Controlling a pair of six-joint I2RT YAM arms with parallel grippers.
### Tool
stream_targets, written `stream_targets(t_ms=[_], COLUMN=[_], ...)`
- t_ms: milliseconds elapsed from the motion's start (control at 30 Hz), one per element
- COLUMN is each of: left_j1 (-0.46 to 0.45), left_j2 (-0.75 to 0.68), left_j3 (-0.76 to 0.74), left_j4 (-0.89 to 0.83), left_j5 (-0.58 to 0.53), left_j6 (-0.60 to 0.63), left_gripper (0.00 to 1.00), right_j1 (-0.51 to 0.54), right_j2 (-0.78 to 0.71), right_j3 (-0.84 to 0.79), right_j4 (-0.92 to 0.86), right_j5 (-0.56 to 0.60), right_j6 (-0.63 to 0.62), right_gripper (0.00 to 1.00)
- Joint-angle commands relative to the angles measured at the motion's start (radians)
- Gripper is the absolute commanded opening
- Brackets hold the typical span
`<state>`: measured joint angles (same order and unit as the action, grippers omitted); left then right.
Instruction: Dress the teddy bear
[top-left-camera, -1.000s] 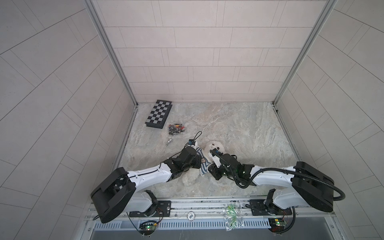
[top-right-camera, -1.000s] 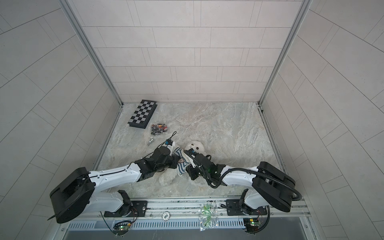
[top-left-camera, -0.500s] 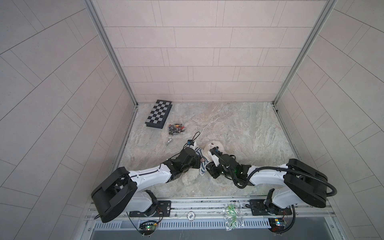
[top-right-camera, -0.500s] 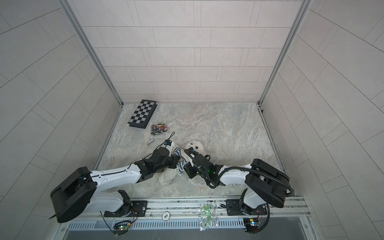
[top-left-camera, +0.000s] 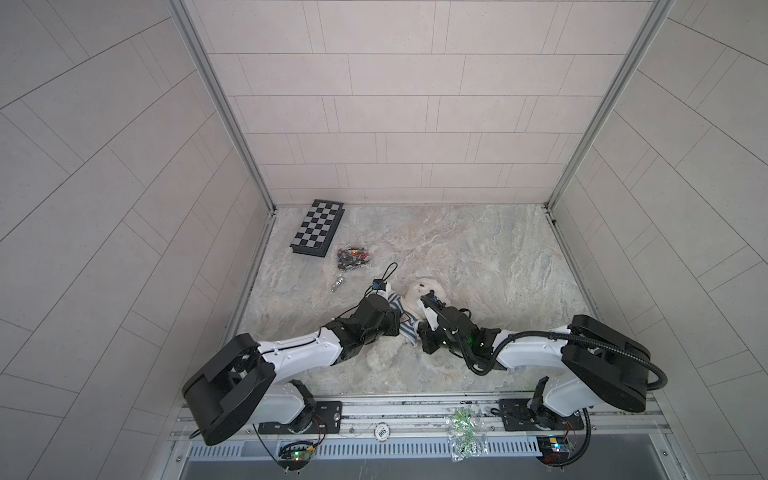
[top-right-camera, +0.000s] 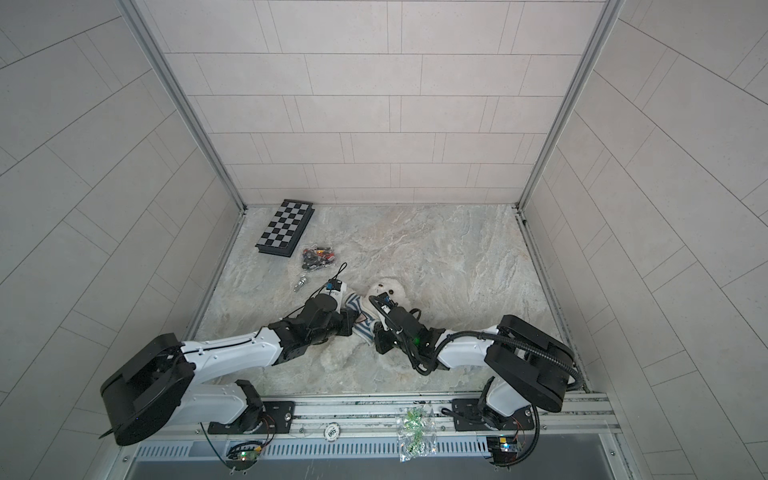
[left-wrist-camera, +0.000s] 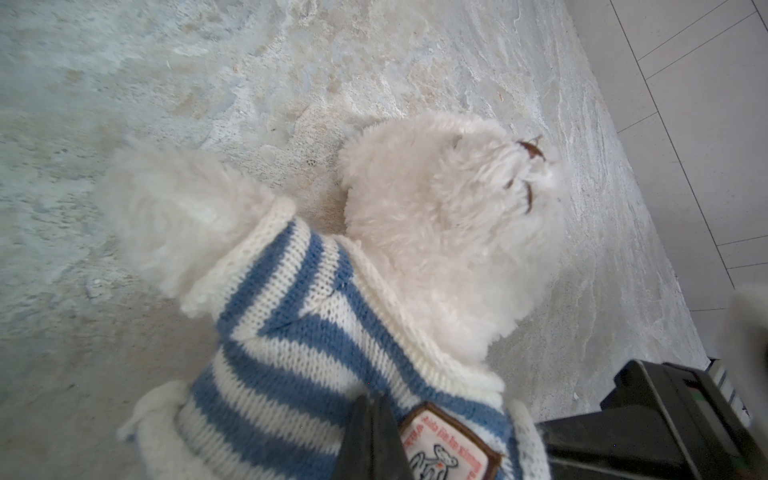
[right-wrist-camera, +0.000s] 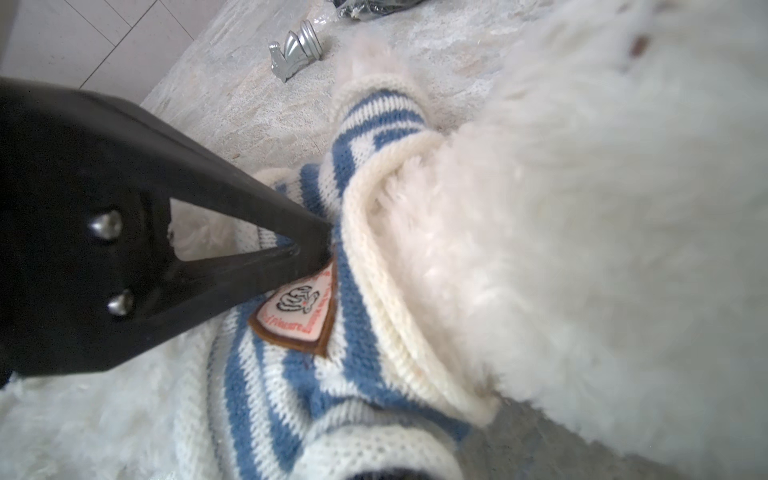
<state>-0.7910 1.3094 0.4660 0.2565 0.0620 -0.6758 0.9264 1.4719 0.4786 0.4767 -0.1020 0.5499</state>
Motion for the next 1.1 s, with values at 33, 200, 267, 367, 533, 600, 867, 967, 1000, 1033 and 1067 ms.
stream_targets(t_ms=[33,200,267,367,533,600,867,967,1000,1033,1067], left_j1=[0.033,0.061,0.062,0.057,-0.039,-0.080,-0.275,-0.309,-0.313,-0.313,-0.314], left_j2=[-0.016,-0.030,-0.031,-0.060,-0.195,-0.254,-0.366,-0.341,-0.321,-0.305,-0.293], left_j3=[-0.034,-0.012,0.006,0.028,0.078,0.091,0.045,0.031,0.035,0.044,0.048], left_j4=[-0.121,-0.152,-0.166,-0.186,-0.300,-0.343,-0.323,-0.247,-0.231,-0.223,-0.217], left_j5=[0.021,0.022,0.018,-0.003,-0.102,-0.131,-0.179,-0.173,-0.169,-0.169,-0.173], left_j6=[0.042,0.075,0.083,0.090,0.090,0.075,-0.116,-0.168,-0.177,-0.186,-0.195], left_gripper=[0.00,0.00,0.00,0.03,0.57,0.65,0.66,0.62,0.60,0.58,0.54], right_j1=[-0.006,-0.003,-0.001,-0.001,-0.001,-0.001,0.002,0.015,0.020,0.026,0.032], right_j2=[-0.101,-0.232,-0.267,-0.278,-0.258,-0.250,-0.264,-0.265,-0.264,-0.266,-0.270], right_j3=[-0.019,-0.027,-0.032,-0.037,-0.039,-0.038,-0.019,0.001,0.003,0.005,0.009], right_j4=[-0.047,-0.150,-0.162,-0.139,-0.083,-0.073,-0.095,-0.124,-0.122,-0.124,-0.130], right_j5=[0.038,0.035,0.036,0.039,0.063,0.073,0.130,0.139,0.140,0.140,0.145], right_j6=[-0.011,-0.025,-0.022,-0.009,0.019,0.031,0.060,0.056,0.054,0.051,0.048], right_gripper=[0.00,0.00,0.00,0.00,0.00,0.00,0.00,0.00,0.00,0.00,0.00])
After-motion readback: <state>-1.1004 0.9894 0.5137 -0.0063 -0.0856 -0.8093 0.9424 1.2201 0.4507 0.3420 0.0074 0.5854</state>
